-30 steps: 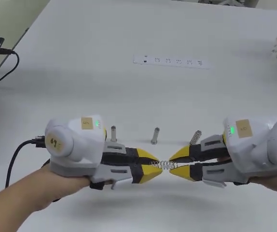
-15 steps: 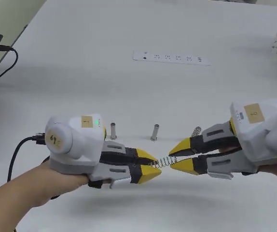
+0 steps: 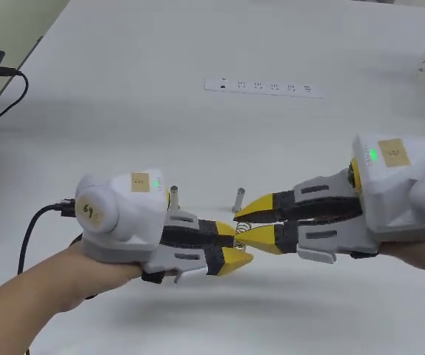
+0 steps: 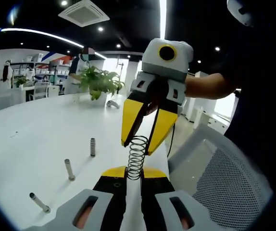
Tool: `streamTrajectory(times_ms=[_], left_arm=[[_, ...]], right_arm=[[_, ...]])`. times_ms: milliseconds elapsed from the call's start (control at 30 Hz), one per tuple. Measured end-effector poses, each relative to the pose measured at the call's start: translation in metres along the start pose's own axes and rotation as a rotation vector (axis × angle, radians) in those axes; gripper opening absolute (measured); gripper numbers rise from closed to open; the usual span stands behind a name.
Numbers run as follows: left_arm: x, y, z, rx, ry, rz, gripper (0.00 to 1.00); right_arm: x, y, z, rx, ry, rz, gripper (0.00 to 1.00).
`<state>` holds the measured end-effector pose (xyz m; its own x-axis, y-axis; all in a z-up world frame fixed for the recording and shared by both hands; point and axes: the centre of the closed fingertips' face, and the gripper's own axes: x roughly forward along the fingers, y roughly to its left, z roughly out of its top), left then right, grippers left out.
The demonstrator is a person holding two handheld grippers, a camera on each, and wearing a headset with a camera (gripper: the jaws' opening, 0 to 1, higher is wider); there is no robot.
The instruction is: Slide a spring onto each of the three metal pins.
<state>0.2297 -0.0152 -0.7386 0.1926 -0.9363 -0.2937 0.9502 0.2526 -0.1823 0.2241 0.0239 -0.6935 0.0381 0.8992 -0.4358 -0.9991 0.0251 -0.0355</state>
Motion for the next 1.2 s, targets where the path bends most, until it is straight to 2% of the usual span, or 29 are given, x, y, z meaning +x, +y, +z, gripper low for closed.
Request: streamTrajectory(times_ms=[67,167,233,400,633,867,1033,1200], left_arm=[[-0.0005,0.0,-0.0003,0.0,0.002,0.0,0.02],[-0.0004,-0.0013,-0.0029,0.015,0.02,-0.001,0.02],[-0.0005,-0.0022,-0.0012,0.011,0.013,-0.003,0.02],[-0.0012,-0.0017,-0.0054,0.015,0.032,0.0,0.02],[-0.0024,-0.0034,-0.0064,-0.004,0.032,-0.003,0.03],[-0.0035,-0.0041,-0.0044,-0.013,0.026,-0.003,0.03],[-0.0028,-0.0047,-0.0072,0.01,0.047,-0.003,0.03],[-0.0026,-0.0047,-0.0075,0.001,0.051,-0.003,0.03]], right_arm=[[0.0013,-0.001,0.0013,0.021,-0.029,-0.019,0.07],[0.0022,0.001,-0.0022,0.017,-0.038,-0.027,0.07],[0.0025,0.0007,0.0011,0.04,-0.075,-0.036,0.07],[0.0035,0.0035,-0.0026,0.003,-0.07,-0.04,0.07],[0.0034,0.0051,-0.0014,-0.037,-0.078,-0.035,0.06],[0.0026,0.0047,0.0006,-0.047,-0.074,-0.032,0.07],[0.0046,0.0056,-0.0009,-0.061,-0.048,-0.026,0.07],[0.0055,0.0063,-0.0004,-0.061,-0.045,-0.025,0.07]])
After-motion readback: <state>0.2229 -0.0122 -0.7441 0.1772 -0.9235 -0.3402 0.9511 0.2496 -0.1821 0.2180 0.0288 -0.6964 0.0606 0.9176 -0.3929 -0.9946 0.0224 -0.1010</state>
